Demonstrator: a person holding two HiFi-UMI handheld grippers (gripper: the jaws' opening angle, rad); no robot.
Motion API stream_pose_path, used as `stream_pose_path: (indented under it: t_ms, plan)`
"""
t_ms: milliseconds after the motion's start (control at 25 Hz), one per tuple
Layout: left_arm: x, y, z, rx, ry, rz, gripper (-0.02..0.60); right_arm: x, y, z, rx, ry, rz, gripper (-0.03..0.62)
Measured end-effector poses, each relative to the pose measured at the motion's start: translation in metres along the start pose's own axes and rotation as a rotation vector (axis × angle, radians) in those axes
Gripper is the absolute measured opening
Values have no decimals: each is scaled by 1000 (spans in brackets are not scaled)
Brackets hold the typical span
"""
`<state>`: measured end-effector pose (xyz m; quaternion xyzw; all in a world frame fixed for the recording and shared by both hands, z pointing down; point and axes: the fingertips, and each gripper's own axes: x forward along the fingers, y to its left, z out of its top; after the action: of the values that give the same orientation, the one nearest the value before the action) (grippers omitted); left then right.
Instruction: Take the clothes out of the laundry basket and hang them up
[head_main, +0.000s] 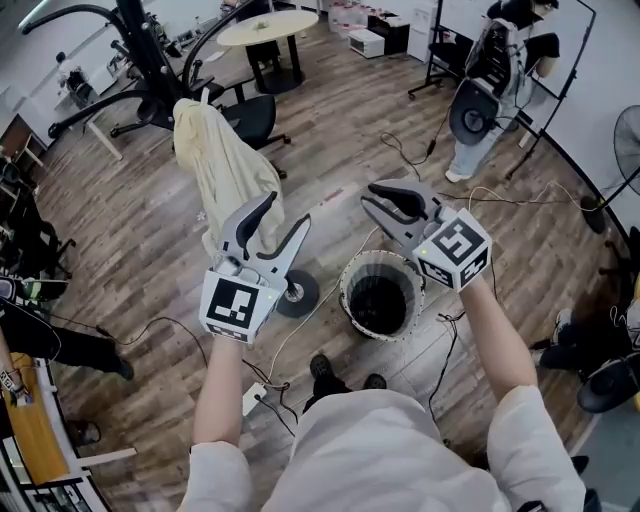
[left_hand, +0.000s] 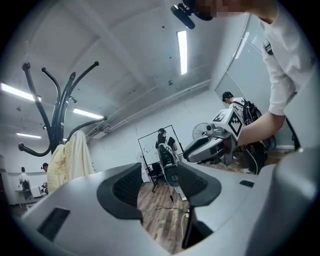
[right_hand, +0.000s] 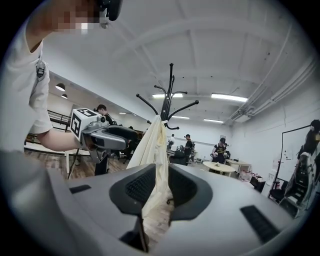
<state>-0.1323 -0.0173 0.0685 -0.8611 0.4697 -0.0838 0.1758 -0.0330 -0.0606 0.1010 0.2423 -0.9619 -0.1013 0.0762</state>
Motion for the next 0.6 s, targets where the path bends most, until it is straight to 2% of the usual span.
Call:
stream_pose_path:
  t_ms: [320, 600]
  plan:
    - [21, -61, -2, -41, 11, -62, 212, -58, 7, -20, 55, 0, -60, 74]
    - [30, -102, -9, -106, 6, -87, 181, -96, 17, -36, 108, -1, -98, 57]
